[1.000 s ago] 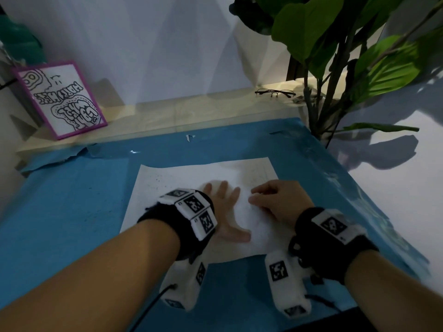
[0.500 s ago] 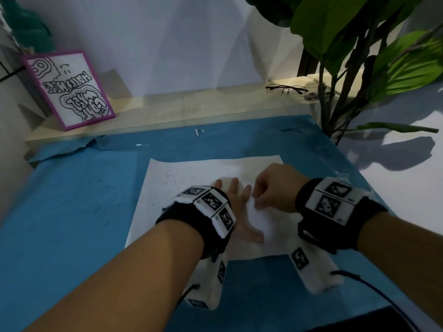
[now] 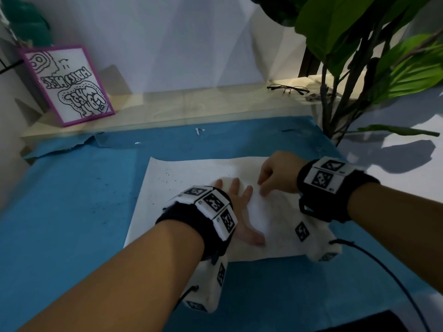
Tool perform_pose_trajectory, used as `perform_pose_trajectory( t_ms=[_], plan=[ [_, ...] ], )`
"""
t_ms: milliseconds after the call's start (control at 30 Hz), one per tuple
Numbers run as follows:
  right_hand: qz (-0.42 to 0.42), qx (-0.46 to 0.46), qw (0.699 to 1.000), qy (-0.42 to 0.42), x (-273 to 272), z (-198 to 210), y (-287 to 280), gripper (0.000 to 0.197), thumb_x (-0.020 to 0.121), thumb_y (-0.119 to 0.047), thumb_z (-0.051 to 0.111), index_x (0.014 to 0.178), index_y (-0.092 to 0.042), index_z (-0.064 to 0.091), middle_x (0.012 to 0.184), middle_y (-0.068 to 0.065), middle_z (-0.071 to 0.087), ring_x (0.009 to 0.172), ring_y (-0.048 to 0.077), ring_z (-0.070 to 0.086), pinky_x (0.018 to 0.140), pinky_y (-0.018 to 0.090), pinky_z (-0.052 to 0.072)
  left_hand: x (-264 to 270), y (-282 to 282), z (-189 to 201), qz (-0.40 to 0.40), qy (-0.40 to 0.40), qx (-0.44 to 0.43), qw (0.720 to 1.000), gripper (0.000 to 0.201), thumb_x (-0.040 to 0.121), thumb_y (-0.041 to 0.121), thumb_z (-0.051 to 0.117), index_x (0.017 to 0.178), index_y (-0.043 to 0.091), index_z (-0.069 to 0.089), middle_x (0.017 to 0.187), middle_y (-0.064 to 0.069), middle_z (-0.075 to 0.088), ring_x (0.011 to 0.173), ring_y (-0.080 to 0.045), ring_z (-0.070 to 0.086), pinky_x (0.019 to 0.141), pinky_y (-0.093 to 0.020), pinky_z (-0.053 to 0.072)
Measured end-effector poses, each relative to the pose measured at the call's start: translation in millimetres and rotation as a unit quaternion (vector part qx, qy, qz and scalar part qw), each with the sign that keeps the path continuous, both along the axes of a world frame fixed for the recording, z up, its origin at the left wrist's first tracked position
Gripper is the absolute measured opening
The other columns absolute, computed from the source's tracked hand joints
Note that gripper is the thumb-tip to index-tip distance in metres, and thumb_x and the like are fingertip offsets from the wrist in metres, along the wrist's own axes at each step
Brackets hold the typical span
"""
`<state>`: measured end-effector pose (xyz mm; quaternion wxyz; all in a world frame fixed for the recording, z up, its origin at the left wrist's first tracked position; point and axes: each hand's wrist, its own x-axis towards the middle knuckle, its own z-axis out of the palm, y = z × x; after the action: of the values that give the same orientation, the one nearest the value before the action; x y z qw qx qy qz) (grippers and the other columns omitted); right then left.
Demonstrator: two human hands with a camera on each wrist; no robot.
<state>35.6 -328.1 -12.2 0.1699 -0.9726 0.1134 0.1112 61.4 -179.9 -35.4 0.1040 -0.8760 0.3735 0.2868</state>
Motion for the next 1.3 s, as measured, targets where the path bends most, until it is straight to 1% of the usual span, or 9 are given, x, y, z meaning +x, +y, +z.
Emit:
perform_pose_trajectory(
  t_ms=[100,167,267,400,500,967,1100,1200,1300],
  plan=[
    [0.068,-0.021,0.997,0.043,-5,-4,14,0.012,0.072,-0.024,0.076,0.067,-0.024,0.065,0.076,-0.008,0.063,0.074,0.009,0.056,0.06,0.02,0.043,-1,1,2,-0.016,-0.003,-0.008,1.0,0.112,0.069,0.082,0.051,0.145,0.042,-0.02,0.157,0.005,-0.021,0.144,-0.033,-0.016,0.113,-0.057,0.002],
    [0.056,-0.003,0.997,0.047,-4,-3,8,0.008,0.072,-0.027,0.077,0.075,-0.023,0.071,0.079,-0.009,0.066,0.078,0.009,0.059,0.067,0.022,0.046,-1,2,2,-0.012,0.002,-0.007,1.0,0.112,0.071,0.08,0.052,0.147,0.039,-0.019,0.157,0.004,-0.022,0.144,-0.033,-0.016,0.114,-0.055,0.0],
    [0.012,0.01,1.0,0.009,-1,-1,-5,0.019,0.074,-0.026,0.077,0.091,-0.017,0.074,0.085,-0.009,0.065,0.079,0.006,0.056,0.061,0.014,0.042,0,0,0,-0.004,0.0,0.0,1.0,0.115,0.069,0.081,0.052,0.147,0.037,-0.021,0.157,0.004,-0.023,0.144,-0.033,-0.016,0.113,-0.056,0.001],
    [0.05,0.02,0.997,0.055,-9,-5,-2,0.009,0.073,-0.03,0.077,0.075,-0.028,0.068,0.076,-0.017,0.061,0.074,0.002,0.055,0.066,0.017,0.043,0,0,1,-0.008,-0.005,0.001,1.0,0.115,0.071,0.08,0.052,0.147,0.035,-0.02,0.157,0.003,-0.022,0.144,-0.034,-0.015,0.113,-0.056,0.001],
    [0.0,0.041,0.999,0.025,-6,-3,-15,0.015,0.069,-0.032,0.08,0.067,-0.031,0.066,0.078,-0.017,0.065,0.075,0.002,0.057,0.063,0.015,0.042,-1,-1,1,-0.003,-0.003,-0.002,1.0,0.114,0.071,0.079,0.053,0.147,0.036,-0.019,0.157,0.003,-0.023,0.144,-0.033,-0.016,0.114,-0.055,0.001],
    [0.042,0.073,0.995,0.045,-16,-9,-11,0.011,0.073,-0.03,0.077,0.071,-0.031,0.067,0.079,-0.014,0.066,0.08,0.006,0.06,0.076,0.022,0.047,0,-1,0,-0.008,-0.013,-0.003,1.0,0.113,0.072,0.078,0.053,0.148,0.034,-0.019,0.158,0.001,-0.022,0.144,-0.035,-0.014,0.114,-0.055,0.002],
    [0.006,0.015,1.0,-0.012,-4,-5,-22,0.015,0.074,-0.028,0.077,0.086,-0.021,0.072,0.076,-0.017,0.059,0.075,0.004,0.054,0.062,0.012,0.04,1,-1,-2,-0.005,-0.004,-0.005,1.0,0.114,0.071,0.079,0.053,0.148,0.035,-0.019,0.157,0.002,-0.022,0.144,-0.035,-0.014,0.114,-0.055,0.001],
    [0.082,0.022,0.996,0.028,-9,-10,-2,0.01,0.074,-0.027,0.076,0.08,-0.024,0.069,0.074,-0.016,0.059,0.077,0.006,0.058,0.07,0.019,0.047,2,-1,-3,-0.008,-0.008,-0.01,1.0,0.115,0.07,0.079,0.053,0.148,0.035,-0.019,0.158,0.002,-0.021,0.144,-0.036,-0.015,0.113,-0.057,0.001],
    [0.044,0.046,0.998,0.017,-7,-6,-12,0.01,0.073,-0.031,0.077,0.076,-0.028,0.069,0.076,-0.017,0.063,0.076,0.003,0.058,0.073,0.021,0.048,2,-1,-4,-0.003,-0.004,-0.011,1.0,0.115,0.07,0.079,0.053,0.148,0.035,-0.019,0.157,0.002,-0.022,0.144,-0.035,-0.016,0.113,-0.057,0.0]
  ],
)
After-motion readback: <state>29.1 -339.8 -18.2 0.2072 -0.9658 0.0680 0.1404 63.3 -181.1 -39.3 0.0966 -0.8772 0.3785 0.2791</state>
